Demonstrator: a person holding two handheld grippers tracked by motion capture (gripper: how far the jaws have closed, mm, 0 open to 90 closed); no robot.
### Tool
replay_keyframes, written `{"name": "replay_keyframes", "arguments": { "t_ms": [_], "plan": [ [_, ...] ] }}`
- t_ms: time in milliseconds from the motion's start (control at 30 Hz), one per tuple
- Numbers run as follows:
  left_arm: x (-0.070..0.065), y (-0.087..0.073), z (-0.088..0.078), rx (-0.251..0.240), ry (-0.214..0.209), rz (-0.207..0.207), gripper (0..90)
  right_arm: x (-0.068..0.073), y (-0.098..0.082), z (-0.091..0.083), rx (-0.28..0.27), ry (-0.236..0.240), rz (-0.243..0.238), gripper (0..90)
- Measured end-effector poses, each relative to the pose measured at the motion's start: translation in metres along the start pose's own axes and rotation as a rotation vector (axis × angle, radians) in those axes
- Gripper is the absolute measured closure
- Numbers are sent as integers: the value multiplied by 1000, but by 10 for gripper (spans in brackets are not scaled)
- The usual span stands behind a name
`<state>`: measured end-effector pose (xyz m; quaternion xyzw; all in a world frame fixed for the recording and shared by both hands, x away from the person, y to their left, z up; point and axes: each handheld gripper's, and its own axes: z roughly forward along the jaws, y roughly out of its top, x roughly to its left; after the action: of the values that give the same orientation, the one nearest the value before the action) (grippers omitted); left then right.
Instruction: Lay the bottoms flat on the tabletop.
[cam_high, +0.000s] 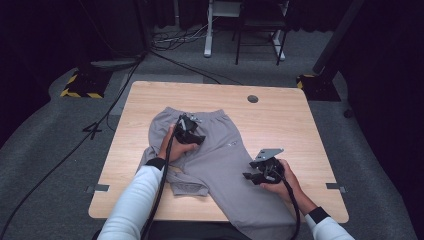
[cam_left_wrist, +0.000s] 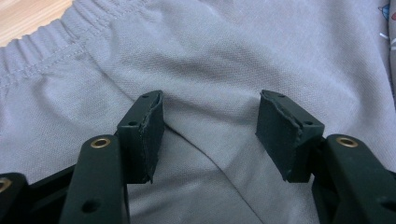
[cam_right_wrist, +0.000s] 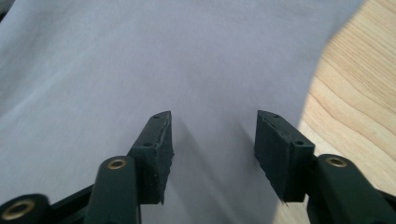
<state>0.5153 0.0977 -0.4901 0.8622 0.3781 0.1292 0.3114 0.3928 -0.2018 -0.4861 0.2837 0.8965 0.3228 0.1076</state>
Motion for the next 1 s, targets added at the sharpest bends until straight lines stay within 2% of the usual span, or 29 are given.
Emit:
{"name": "replay_keyframes", "arguments": {
  "t_ms": [100, 167, 267, 333, 400, 467, 567, 667, 733, 767, 833, 900, 933, 1000],
  "plan": [
    [-2, 7, 6, -6, 9, -18, 414, -3, -1, -3, 12, -4, 6, 584],
    [5, 10, 9, -16, 36, -48, 414, -3, -7, -10, 34, 11, -9, 616],
    [21, 13, 11, -12, 90, -107, 413, 0, -20, -22, 47, 22, -12, 629],
    [32, 14, 11, -8, 150, -147, 404, 2, -31, -31, 50, 18, -6, 629],
    [38, 16, 12, 2, 173, -153, 386, 5, -40, -40, 57, 14, -7, 629],
    [40, 19, 14, 8, 172, -173, 372, 5, -46, -46, 68, 9, -5, 629],
    [31, 27, 19, 13, 176, -142, 373, 6, -51, -53, 99, 18, -15, 620],
    [14, 36, 29, -1, 129, -115, 375, 7, -52, -58, 142, 35, -40, 609],
    [2, 41, 35, -14, 94, -115, 375, 7, -51, -60, 177, 38, -58, 532],
    [-5, 44, 38, -19, 83, -101, 373, 6, -50, -60, 181, 23, -60, 507],
    [-19, 49, 42, -16, 62, -64, 373, 2, -47, -60, 133, -11, -29, 447],
    [-32, 54, 42, 9, 61, -6, 363, -4, -41, -57, 60, -25, -8, 416],
    [-37, 55, 40, 14, 56, 17, 340, -7, -37, -53, 32, -35, -4, 406],
    [-45, 56, 29, -3, 13, 61, 328, -14, -26, -44, 3, -59, -3, 384]
  ]
}}
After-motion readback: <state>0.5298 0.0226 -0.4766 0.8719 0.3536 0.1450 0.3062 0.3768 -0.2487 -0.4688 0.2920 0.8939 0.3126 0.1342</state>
